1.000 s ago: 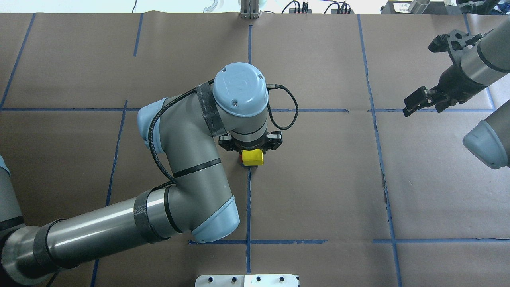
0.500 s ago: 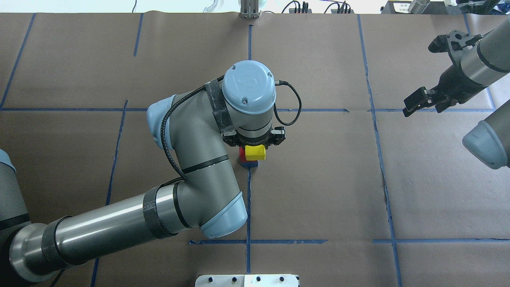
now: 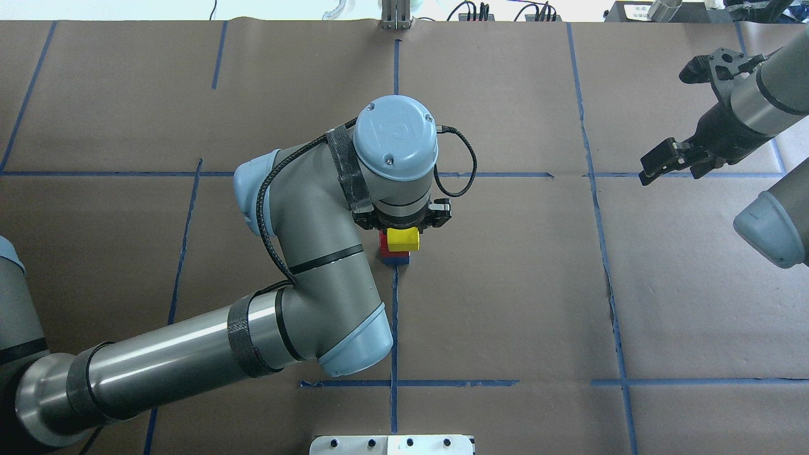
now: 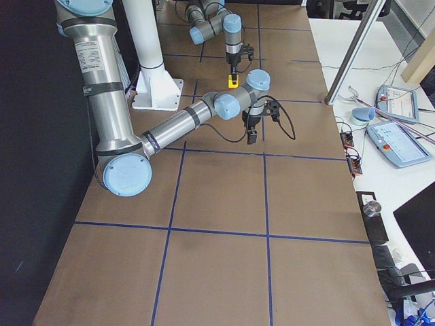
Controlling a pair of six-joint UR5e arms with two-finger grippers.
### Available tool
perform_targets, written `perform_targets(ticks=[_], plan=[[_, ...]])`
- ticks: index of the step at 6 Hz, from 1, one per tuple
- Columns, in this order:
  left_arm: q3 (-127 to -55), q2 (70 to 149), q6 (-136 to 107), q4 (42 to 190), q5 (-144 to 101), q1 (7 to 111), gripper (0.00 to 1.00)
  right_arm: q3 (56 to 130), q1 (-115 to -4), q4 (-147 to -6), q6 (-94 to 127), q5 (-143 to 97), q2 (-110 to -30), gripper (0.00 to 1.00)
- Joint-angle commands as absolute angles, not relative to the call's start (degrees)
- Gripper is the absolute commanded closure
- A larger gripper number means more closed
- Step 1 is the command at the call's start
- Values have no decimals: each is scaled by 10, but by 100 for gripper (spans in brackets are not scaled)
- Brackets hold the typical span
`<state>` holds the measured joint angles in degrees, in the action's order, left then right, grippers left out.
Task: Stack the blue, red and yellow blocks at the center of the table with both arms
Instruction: 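Lower the yellow cube onto the red cube and open the left gripper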
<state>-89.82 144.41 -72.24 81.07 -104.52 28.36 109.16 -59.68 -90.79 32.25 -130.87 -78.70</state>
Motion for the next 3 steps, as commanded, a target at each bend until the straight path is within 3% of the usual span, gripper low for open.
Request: perform_targets(ticks=[1, 3], plan=[[-898, 1442, -722, 810, -1045, 285, 95, 1092, -597, -908, 323, -1309, -787, 0], [-898, 1441, -722, 810, -1045, 286, 95, 1093, -597, -908, 323, -1309, -789, 0]])
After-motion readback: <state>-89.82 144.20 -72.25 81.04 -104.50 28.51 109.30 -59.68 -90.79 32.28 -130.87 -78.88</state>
